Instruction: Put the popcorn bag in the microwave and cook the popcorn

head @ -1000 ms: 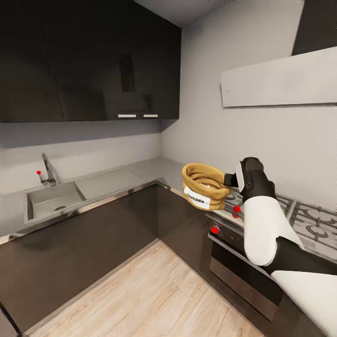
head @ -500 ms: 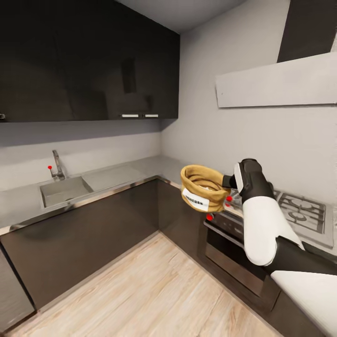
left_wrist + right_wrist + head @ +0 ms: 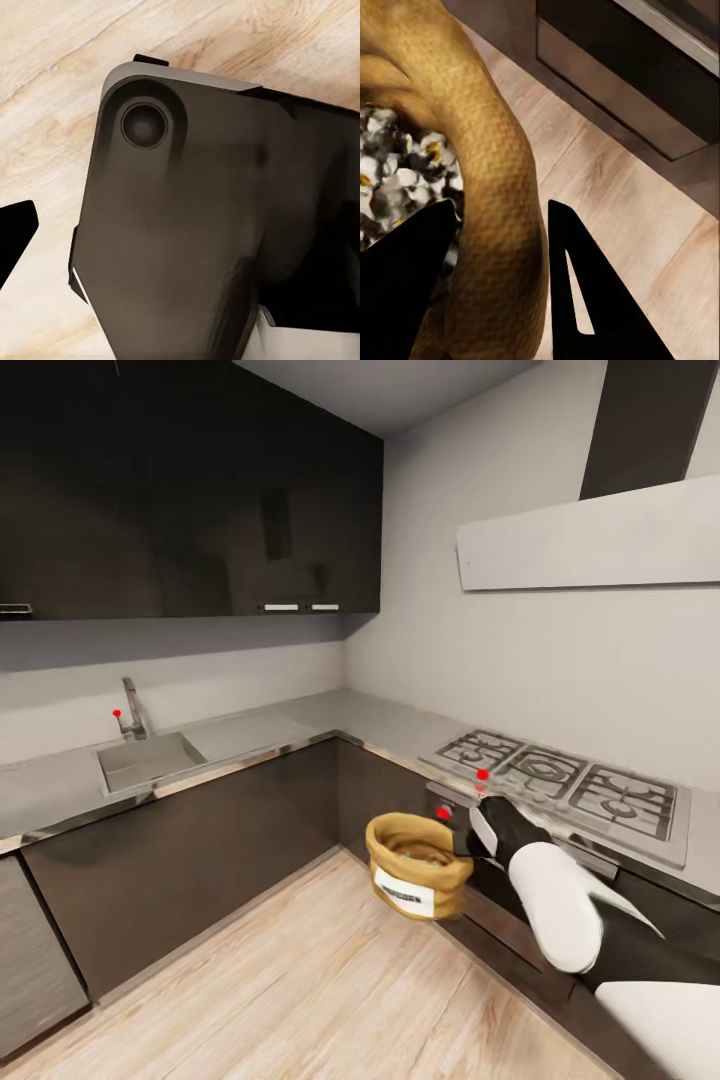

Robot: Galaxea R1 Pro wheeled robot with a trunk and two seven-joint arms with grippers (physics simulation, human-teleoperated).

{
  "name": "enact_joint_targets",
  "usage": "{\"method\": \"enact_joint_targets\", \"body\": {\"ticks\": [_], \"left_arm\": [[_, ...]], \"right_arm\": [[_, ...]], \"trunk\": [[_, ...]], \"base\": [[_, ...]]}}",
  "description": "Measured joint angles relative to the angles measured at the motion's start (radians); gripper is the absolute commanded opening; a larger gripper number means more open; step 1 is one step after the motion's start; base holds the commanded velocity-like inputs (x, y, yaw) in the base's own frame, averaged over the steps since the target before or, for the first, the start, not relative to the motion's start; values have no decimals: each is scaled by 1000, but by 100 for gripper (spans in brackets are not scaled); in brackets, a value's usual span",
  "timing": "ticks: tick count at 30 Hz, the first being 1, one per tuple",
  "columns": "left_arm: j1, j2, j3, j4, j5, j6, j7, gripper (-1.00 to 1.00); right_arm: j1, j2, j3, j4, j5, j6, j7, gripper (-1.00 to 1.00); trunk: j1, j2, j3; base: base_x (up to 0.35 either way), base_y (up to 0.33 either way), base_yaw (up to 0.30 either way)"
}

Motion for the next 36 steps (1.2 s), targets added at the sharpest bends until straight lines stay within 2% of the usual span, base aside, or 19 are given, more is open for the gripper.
{"method": "enact_joint_targets", "body": {"ticks": [2, 5, 10, 22, 29, 33, 34, 35, 36], "left_arm": [[0, 0, 0, 0, 0, 0, 0, 100], [0, 0, 0, 0, 0, 0, 0, 100], [0, 0, 0, 0, 0, 0, 0, 100], [0, 0, 0, 0, 0, 0, 0, 100], [0, -1, 0, 0, 0, 1, 0, 100], [0, -1, -1, 0, -1, 1, 0, 100], [0, -1, -1, 0, -1, 1, 0, 100], [0, 0, 0, 0, 0, 0, 0, 100], [0, 0, 0, 0, 0, 0, 0, 100]], "right_arm": [[1, -23, 3, 101, 4, -102, -1, -100], [0, -53, 3, 190, 5, -177, 0, -100], [2, -68, 2, 209, 5, -191, 1, -100], [4, -69, 2, 211, 4, -192, 2, -100], [56, -74, 3, 211, 8, -196, 2, -100], [87, -79, 3, 211, -1, -241, 2, -100], [99, -87, 5, 211, 3, -246, 2, -100], [134, -93, 6, 211, 3, -265, 2, -100], [144, -94, 2, 211, 0, -278, 2, -100]], "trunk": [[0, 0, 0], [0, 0, 0], [0, 0, 0], [0, 0, 0], [1, 0, 0], [1, 0, 0], [1, 0, 0], [0, 0, 0], [0, 0, 0]], "base": [[0, 0, 0], [0, 0, 0], [0, 0, 0], [0, 0, 0], [-197, 0, 0], [-330, 0, 0], [-69, 0, 0], [-35, 0, 0], [-14, 0, 0]]}}
